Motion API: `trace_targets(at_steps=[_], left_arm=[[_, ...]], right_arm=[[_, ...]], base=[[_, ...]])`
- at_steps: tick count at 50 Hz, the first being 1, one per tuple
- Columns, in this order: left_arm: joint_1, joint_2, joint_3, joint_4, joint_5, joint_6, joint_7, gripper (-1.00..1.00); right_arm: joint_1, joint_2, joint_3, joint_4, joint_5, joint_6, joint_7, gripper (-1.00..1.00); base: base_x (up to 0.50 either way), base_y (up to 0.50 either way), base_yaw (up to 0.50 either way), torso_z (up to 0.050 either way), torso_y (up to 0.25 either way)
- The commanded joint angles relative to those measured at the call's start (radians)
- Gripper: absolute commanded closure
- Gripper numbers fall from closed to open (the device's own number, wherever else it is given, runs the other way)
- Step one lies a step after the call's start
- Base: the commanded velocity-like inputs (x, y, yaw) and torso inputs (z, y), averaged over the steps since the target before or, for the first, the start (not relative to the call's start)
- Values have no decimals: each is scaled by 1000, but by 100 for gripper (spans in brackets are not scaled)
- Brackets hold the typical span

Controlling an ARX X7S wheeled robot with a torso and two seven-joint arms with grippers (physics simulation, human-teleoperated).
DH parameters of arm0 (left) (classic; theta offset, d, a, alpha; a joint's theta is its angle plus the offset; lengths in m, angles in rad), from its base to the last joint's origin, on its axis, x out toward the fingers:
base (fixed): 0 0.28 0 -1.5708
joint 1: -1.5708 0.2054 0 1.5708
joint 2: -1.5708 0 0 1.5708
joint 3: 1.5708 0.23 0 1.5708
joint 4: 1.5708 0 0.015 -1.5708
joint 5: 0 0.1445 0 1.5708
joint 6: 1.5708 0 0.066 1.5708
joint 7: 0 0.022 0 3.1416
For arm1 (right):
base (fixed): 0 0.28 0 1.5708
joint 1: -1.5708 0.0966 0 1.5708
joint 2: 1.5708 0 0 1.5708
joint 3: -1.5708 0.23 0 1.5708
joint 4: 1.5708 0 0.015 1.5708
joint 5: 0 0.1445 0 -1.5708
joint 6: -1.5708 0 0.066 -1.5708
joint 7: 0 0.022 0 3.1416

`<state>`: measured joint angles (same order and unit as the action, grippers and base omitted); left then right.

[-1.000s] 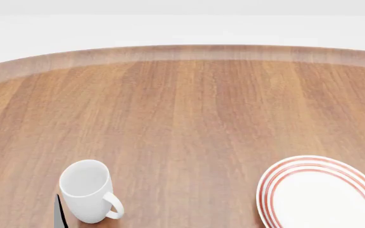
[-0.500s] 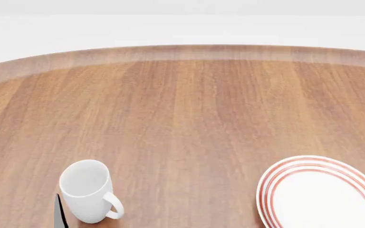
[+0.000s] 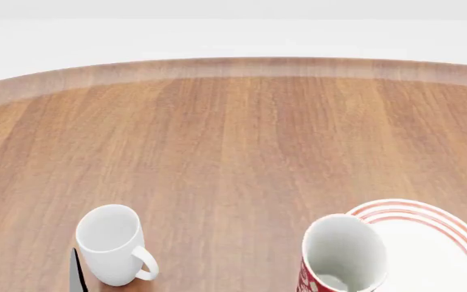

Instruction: Pick up the red mug and put it on the plate

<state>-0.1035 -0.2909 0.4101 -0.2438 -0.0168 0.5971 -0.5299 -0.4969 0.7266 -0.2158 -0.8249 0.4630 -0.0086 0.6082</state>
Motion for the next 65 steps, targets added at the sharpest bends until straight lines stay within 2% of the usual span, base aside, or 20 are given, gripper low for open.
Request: trace_targets(at_steps=[1,12,25,35,49,65], left_arm=[[-1,-1,3,-2,-1,3,-3,-100],[-2,-3,5,-4,-3,8,-4,-100],[-4,-3,8,-8,-4,16,-8,-100],[-5,-4,10,-10,-3,20,-12,-100],[-6,-5,12,-11,-1,23,-17,-100],[-7,-7,15,-12,-5,26,-19,-100]], right_arm=[[248,92,92,-135,301,328,173,100],[479,151,86,-123,509,532,318,100],[662,165,69,-63,656,650,416,100],[683,166,85,-13,665,647,418,100],[596,163,165,69,655,562,385,100],[553,141,165,86,608,523,352,100]], base=[[0,0,0,0,0],[0,0,0,0,0],[0,0,0,0,0],[0,0,0,0,0],[0,0,0,0,1],[0,0,0,0,0]])
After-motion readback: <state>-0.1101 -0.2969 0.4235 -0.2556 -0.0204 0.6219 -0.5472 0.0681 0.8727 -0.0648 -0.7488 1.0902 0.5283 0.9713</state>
